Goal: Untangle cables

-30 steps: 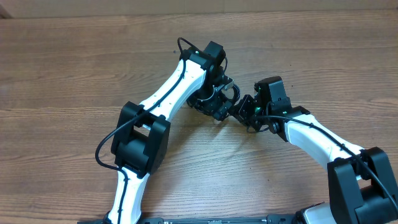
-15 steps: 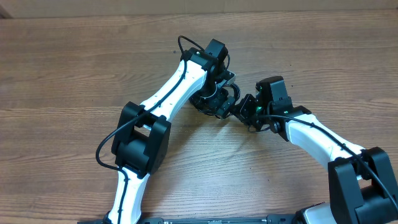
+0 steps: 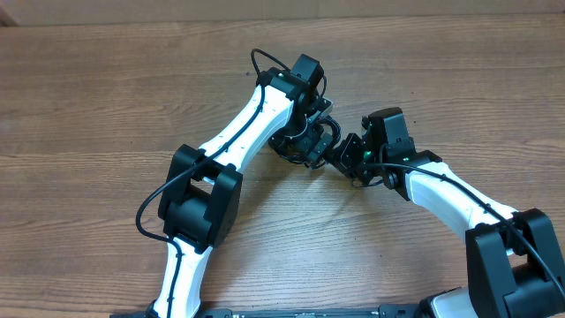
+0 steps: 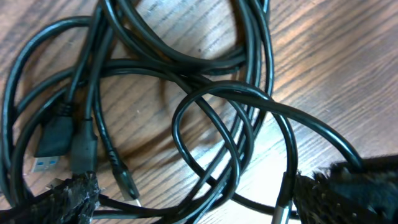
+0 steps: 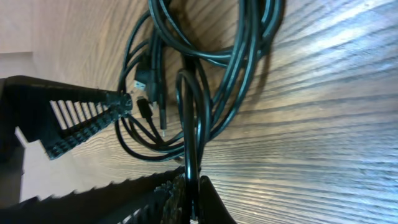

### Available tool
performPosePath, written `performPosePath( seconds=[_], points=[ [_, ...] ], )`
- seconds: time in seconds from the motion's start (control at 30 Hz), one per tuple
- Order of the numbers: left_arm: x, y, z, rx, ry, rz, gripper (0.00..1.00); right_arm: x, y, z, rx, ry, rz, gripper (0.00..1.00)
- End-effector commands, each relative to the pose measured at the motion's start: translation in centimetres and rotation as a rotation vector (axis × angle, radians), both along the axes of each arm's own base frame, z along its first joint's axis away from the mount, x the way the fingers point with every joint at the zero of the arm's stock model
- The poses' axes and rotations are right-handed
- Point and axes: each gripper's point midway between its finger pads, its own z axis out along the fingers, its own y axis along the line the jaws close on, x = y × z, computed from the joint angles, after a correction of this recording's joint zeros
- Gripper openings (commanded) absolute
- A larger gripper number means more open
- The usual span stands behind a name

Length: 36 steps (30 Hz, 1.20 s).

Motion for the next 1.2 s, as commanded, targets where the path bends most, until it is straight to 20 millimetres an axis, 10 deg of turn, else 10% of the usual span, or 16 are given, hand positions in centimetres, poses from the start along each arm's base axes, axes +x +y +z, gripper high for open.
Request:
performPosePath(
  seconds=[0.0, 1.17],
  points=[
    [-0.4, -0.3, -0.7, 0.001, 0.021, 0.009, 1.0, -0.1, 1.3, 0.9, 0.077, -0.002, 0.031, 0.04],
    [-0.6, -0.1, -2.3, 0.019, 0.057, 0.05, 1.0, 0.6, 2.7, 3.0, 0.183, -0.045, 0.053, 0.04]
  ],
)
